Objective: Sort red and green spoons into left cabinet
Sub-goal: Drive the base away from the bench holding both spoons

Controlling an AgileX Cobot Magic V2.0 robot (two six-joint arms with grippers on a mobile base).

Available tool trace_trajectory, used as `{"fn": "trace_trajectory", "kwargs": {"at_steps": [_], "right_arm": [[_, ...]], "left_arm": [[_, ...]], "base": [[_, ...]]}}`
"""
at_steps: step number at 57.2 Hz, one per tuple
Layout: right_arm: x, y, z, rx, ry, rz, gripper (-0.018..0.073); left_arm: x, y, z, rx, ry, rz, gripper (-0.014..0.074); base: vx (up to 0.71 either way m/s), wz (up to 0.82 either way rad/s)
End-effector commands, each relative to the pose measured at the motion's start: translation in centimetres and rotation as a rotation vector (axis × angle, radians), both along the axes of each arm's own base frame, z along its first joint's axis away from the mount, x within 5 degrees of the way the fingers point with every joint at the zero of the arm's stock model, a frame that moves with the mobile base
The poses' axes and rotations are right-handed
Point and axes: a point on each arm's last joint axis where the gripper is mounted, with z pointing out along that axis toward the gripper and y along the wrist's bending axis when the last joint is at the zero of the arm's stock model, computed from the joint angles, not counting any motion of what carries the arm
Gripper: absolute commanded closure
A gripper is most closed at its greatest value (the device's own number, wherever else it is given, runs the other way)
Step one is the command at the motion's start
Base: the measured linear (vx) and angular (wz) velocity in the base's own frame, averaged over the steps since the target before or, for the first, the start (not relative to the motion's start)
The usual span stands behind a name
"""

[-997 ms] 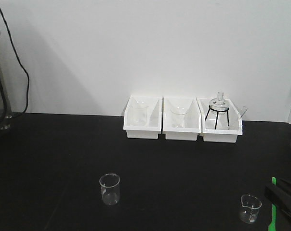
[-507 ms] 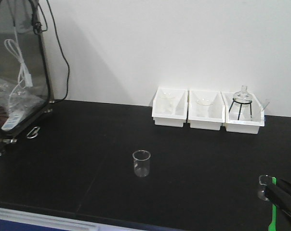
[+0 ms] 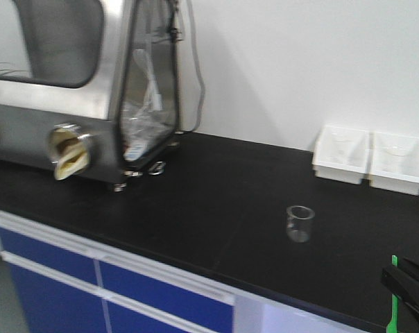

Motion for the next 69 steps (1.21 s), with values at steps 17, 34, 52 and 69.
{"fn": "trace_trajectory", "kwargs": {"at_steps": [17, 34, 52, 69], "right_arm": [[-0.07, 0.20, 1.34, 0.032, -0.058, 0.026, 0.0565], [-0.07, 0.20, 1.34, 0.032, -0.058, 0.026, 0.0565], [-0.07, 0.20, 1.34, 0.032, -0.058, 0.026, 0.0565], [-0.07, 0.20, 1.34, 0.032, -0.058, 0.026, 0.0565]], "left_arm": [[-0.22, -0.26, 1.52, -0.037, -0.087, -0.034, 0.0603], [-0.22, -0.26, 1.52, -0.037, -0.087, -0.034, 0.0603], [-0.22, -0.26, 1.52, -0.037, -0.087, -0.034, 0.0603], [-0.22, -0.26, 1.52, -0.037, -0.087, -0.034, 0.0603]], "base": [[-0.08, 0.72], [-0.02, 0.83], [0.08, 0.69], [0.17, 0.58]]}}
